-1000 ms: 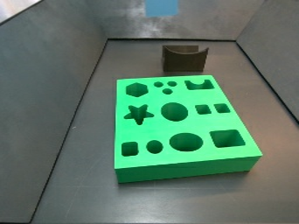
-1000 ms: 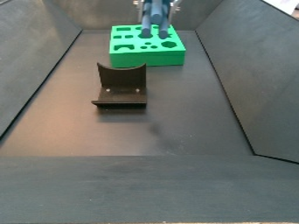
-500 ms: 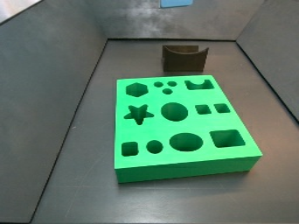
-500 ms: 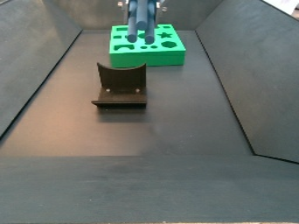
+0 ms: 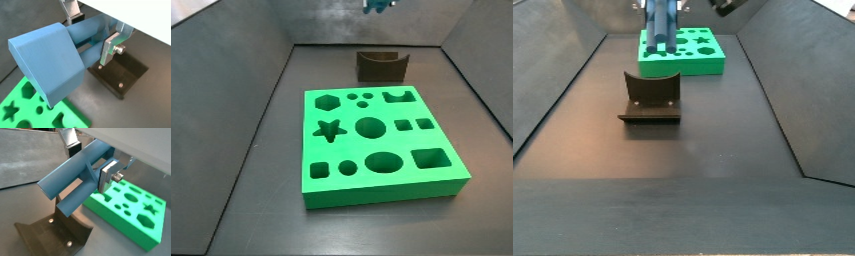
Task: Pick up the 3 prong object. Move up. Place the 3 prong object on the fixture. Regrasp the 3 prong object. Move to above the board. Insert the 3 prong object.
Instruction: Place the 3 prong object on the fixture.
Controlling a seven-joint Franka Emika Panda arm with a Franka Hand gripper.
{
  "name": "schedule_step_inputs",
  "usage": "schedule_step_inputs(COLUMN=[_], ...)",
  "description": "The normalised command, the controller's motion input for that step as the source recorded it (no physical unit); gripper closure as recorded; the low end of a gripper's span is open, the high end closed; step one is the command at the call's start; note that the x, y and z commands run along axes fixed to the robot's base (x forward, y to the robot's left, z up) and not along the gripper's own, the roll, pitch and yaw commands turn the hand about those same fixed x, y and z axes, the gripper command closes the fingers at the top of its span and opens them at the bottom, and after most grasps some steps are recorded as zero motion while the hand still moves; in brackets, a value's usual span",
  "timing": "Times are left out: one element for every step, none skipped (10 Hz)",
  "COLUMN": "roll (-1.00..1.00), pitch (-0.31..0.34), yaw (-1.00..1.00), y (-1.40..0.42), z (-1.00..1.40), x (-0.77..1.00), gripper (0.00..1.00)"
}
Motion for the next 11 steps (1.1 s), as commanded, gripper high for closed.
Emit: schedule_step_inputs(roll=[-0.89, -0.78, -0.5, -0.34, -0.23, -1.0, -0.97, -0.85, -0.7, -0.49, -0.33], pitch=[0.168, 0.147, 0.096, 0.077, 0.047, 0.183, 0.17, 0.188, 0.184, 0.155, 0.129], yaw=[-0.15, -0.15, -0.15, -0.15, -0.13, -0.04, -0.06, -0.09, -0.12, -0.15, -0.17], y=[0.05, 0.05, 0.05, 0.05, 0.03, 0.13, 0.14, 0.14, 0.14, 0.14, 0.14], z=[-0.01, -0.02, -0.02, -0.02, 0.0, -1.0, -1.0, -1.0, -1.0, -1.0, -1.0], x=[0.34, 0.3, 0.19, 0.12, 0.07, 0.12, 0.13, 0.14, 0.16, 0.17, 0.17], gripper=[1.0, 1.0, 1.0, 1.0, 1.0, 1.0, 1.0, 1.0, 1.0, 1.0, 1.0])
